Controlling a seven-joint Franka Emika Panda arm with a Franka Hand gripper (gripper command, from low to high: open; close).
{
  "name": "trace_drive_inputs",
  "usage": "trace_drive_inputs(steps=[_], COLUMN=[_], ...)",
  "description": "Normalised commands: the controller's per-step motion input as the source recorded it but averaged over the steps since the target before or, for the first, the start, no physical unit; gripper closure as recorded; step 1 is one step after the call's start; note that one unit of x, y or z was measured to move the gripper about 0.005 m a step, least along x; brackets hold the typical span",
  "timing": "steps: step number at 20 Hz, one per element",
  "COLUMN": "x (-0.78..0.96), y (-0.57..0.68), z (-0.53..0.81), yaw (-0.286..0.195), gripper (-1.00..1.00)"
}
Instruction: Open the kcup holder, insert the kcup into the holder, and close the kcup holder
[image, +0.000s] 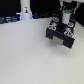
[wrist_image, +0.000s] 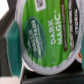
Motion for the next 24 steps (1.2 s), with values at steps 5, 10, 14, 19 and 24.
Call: trace_drive_inputs(steps=[5, 10, 14, 19, 24], x=[-0.13, -0.01, 0.07, 0.01, 0.00], y=[0.00, -0.04, 0.00, -0.02, 0.10], z=[-0.27, -0.25, -0.23, -0.28, 0.19], yaw=[0.027, -0.006, -0.026, -0.012, 0.000], gripper=[1.00, 1.00, 1.00, 1.00, 1.00])
